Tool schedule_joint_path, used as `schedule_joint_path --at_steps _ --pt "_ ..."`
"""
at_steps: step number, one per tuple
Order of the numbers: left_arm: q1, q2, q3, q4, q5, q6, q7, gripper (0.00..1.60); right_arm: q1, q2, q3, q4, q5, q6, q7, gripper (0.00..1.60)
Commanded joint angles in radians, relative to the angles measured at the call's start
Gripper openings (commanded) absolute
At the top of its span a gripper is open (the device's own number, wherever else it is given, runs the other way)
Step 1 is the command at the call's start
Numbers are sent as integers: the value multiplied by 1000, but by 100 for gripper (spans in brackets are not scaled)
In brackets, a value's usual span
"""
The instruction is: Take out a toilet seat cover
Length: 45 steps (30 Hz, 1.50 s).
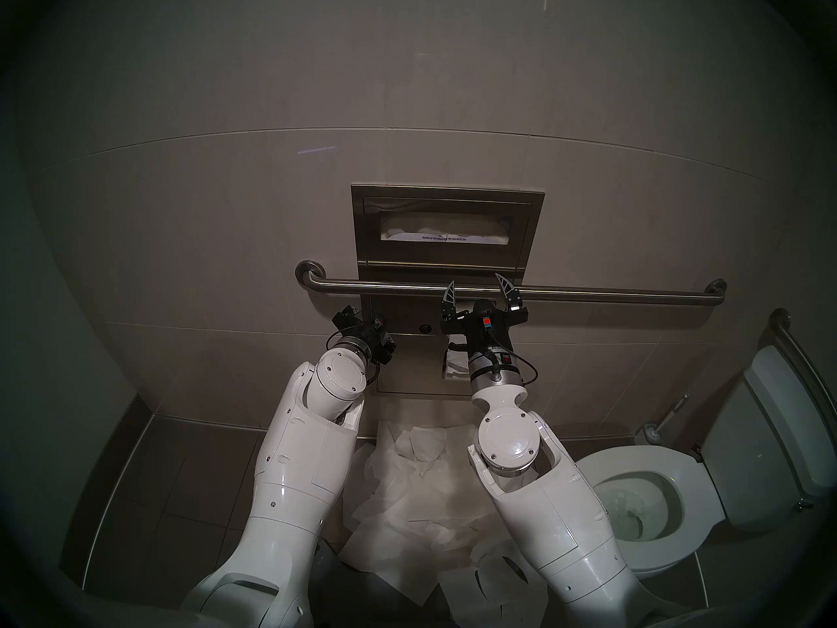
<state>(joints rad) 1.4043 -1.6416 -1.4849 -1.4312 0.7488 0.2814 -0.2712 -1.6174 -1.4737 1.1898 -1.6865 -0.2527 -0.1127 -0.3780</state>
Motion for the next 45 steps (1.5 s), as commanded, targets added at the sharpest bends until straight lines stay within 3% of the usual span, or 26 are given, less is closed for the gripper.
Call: schedule_joint_path --at_steps 1,4,8,12,21,22,23,45 --pt "-30 0 0 -31 1 -4 3 160 5 10 -1 19 -35 1 -16 160" --pt "-30 0 0 -31 1 -4 3 160 26 -11 16 72 -5 -40 -28 160" --pt "-30 0 0 -29 1 -5 4 160 111 -29 30 141 5 -62 12 160" --pt "-30 -1 0 -25 0 -6 5 160 116 -71 76 112 4 -58 53 160" --pt "-30 -1 0 -19 -1 -6 6 160 179 -78 131 112 2 -57 127 160" --pt "-30 -1 0 -19 -1 -6 6 160 220 -75 133 136 5 -52 137 160" --pt "-30 -1 0 -17 -1 -6 7 160 202 -79 151 118 0 -55 156 160" --pt "-32 -2 0 -11 -3 -7 8 160 349 -124 213 232 -3 -51 290 160"
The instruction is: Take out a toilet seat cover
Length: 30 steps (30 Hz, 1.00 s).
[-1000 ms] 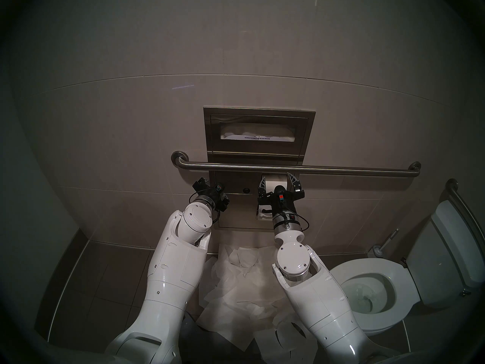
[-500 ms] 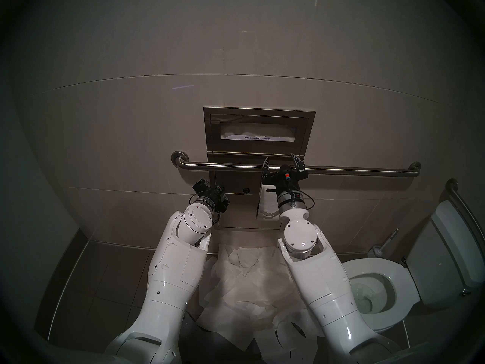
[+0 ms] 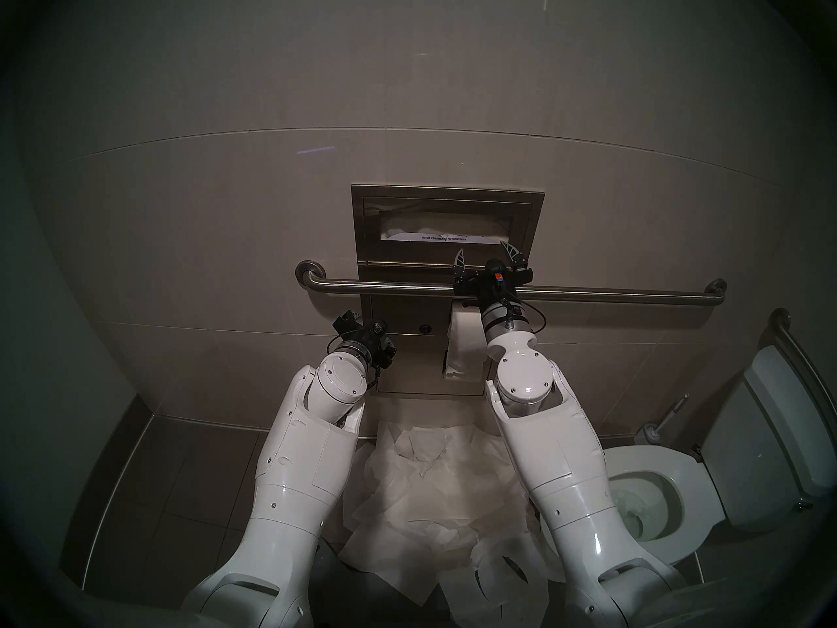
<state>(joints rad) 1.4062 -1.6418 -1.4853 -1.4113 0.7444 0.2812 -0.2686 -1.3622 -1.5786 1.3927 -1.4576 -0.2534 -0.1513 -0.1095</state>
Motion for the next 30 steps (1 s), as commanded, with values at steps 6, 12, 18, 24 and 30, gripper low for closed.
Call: schedule_joint_path --at_steps 6,12,18,24,30 --pt "-35 -1 0 -31 1 -7 6 160 141 -30 23 56 -4 -18 51 160" --pt "-34 -1 0 -30 0 -7 7 160 186 -35 42 104 -3 -18 77 160" --pt "-33 -1 0 -26 -2 -7 7 160 222 -34 64 137 1 -18 101 160" --pt "-33 -1 0 -23 -3 -7 7 160 265 -34 88 200 9 -13 122 160" --pt "-32 -1 0 -19 -4 -6 8 160 313 -46 98 279 19 -8 140 160"
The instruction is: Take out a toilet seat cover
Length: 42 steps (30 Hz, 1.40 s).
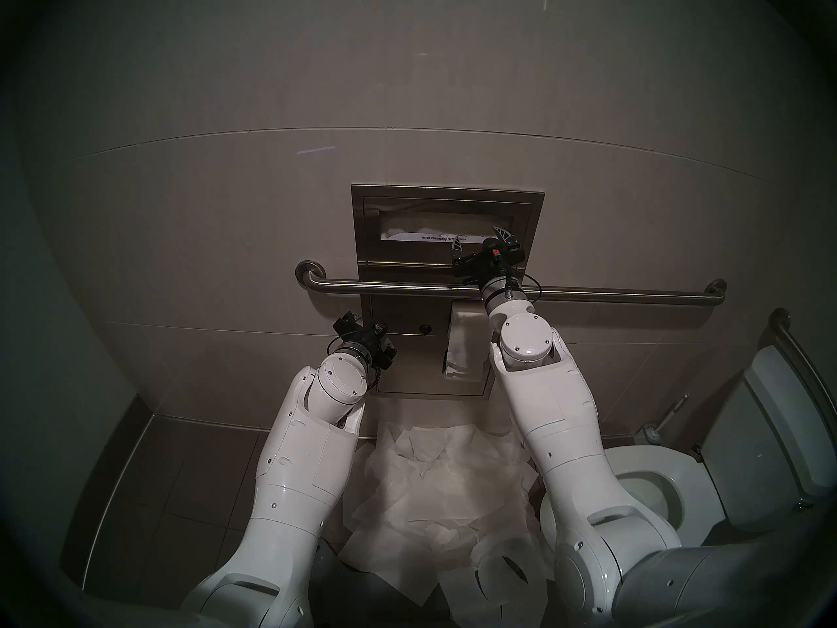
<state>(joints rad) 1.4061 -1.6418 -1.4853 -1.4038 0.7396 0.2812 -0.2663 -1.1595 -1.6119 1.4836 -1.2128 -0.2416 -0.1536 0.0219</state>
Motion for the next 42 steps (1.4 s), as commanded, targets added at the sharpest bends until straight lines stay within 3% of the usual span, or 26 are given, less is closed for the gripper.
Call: schedule_joint_path --at_steps 1,4,5,8,28,34,35,42 --pt "-32 -1 0 -27 1 -6 5 160 110 -12 7 35 7 -6 9 160" --pt "-32 -1 0 -25 0 -6 6 160 134 -15 10 68 11 -4 18 160" --pt "-31 -1 0 -24 0 -6 6 160 191 -13 10 111 13 7 25 160" --pt "-31 -1 0 -22 0 -6 6 160 150 -16 15 90 15 -5 26 160" --pt "-33 -2 0 -12 -4 -7 8 160 297 -24 54 229 48 2 69 160" --pt "-33 -2 0 -11 -5 -7 9 160 294 -33 64 253 59 -6 72 160" --pt "-33 -2 0 -11 -5 -7 9 160 335 -33 66 286 62 2 74 160" --pt "-34 -2 0 -9 -6 -7 10 160 358 -52 80 350 80 -3 72 160"
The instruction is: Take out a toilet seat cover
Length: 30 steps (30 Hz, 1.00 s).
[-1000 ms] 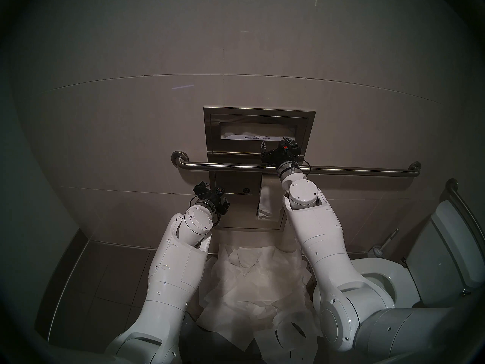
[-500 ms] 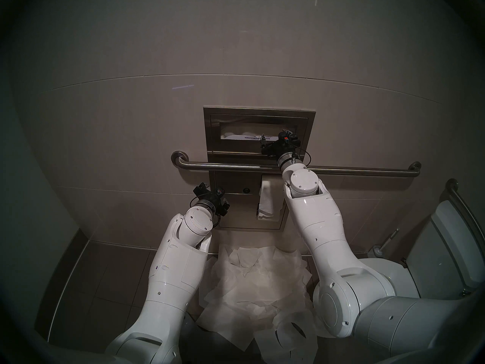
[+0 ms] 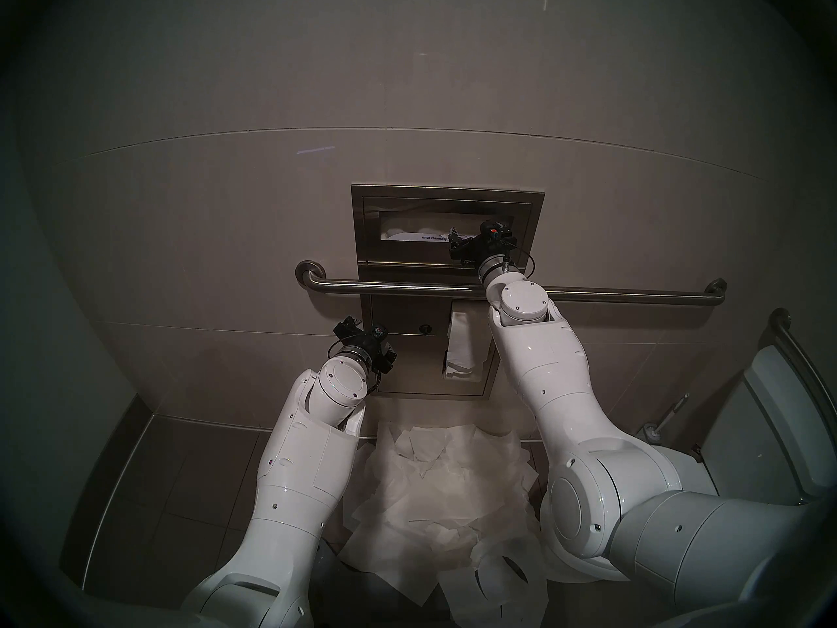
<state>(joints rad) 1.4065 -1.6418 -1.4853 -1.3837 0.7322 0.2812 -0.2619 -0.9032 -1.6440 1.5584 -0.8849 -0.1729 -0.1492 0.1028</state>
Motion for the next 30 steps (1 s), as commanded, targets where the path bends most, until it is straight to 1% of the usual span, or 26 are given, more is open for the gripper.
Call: schedule_joint_path --at_steps 1,2,4,5,7,8,13,14,15,18,19,20,30 --pt "-34 -1 0 -29 1 -7 6 160 103 -22 7 29 14 -9 -9 160" --pt "-35 -1 0 -29 1 -7 6 160 125 -22 9 51 16 -6 -9 160" --pt "-35 -1 0 -29 1 -7 6 160 121 -25 13 59 21 -11 -11 160" --pt "-34 -1 0 -28 0 -7 7 160 136 -26 16 75 25 -10 -11 160" --pt "-34 -1 0 -28 0 -7 7 160 127 -29 19 76 31 -16 -10 160" --pt "-34 -1 0 -27 0 -7 7 160 163 -30 22 104 34 -9 -9 160" --pt "-34 -2 0 -26 -1 -7 8 160 159 -36 29 109 46 -20 -10 160" --pt "-35 -2 0 -26 -1 -7 8 160 188 -36 31 130 48 -15 -10 160" --pt "-35 -2 0 -26 -1 -7 8 160 178 -37 33 126 51 -19 -11 160" --pt "-35 -2 0 -26 -1 -7 9 160 208 -36 41 153 60 -16 -12 160" --pt "-35 -2 0 -26 -1 -7 9 160 200 -36 44 151 62 -20 -13 160" --pt "-36 -2 0 -25 -1 -7 9 160 210 -36 47 161 65 -19 -14 160" --pt "-37 -1 1 -26 -2 -8 12 160 255 -47 112 239 128 -34 -42 160"
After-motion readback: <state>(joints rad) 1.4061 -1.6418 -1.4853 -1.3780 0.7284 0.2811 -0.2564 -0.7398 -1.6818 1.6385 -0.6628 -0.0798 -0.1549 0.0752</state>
